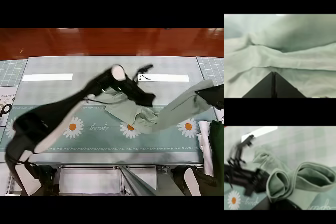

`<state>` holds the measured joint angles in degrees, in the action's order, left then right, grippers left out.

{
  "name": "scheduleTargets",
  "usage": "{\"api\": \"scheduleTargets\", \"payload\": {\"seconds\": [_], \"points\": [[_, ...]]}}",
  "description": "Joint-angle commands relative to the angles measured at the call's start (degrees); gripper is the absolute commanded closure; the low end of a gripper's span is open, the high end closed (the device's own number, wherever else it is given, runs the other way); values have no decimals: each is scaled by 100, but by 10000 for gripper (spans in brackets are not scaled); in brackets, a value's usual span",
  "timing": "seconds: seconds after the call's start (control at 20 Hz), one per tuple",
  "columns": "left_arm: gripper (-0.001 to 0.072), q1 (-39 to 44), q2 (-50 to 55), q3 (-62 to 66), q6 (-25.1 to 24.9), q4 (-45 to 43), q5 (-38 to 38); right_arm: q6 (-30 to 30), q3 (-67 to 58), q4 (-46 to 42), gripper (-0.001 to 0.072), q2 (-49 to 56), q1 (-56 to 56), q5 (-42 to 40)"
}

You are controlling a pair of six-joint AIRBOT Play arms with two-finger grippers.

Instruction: Fold the shirts.

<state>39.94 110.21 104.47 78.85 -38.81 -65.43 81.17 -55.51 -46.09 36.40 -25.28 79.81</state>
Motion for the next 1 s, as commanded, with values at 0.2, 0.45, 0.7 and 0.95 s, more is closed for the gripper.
{"api": "scheduleTargets", "payload": {"seconds": [0.2,0.45,0.7,0.95], "points": [[684,-2752,-2533,-1862,-280,-706,-120,-37,-11,599,689,1604,2645,-2205],[684,-4328,-4400,-3989,-496,-793,-59,-638,-546,1394,689,3748,3989,-3381],[683,-4988,-5346,-5152,-605,-793,-59,-944,-1709,1950,689,5619,4360,-3351],[684,-4955,-5414,-5506,-621,-772,57,-920,-2581,2068,689,6428,4666,-3381]]}}
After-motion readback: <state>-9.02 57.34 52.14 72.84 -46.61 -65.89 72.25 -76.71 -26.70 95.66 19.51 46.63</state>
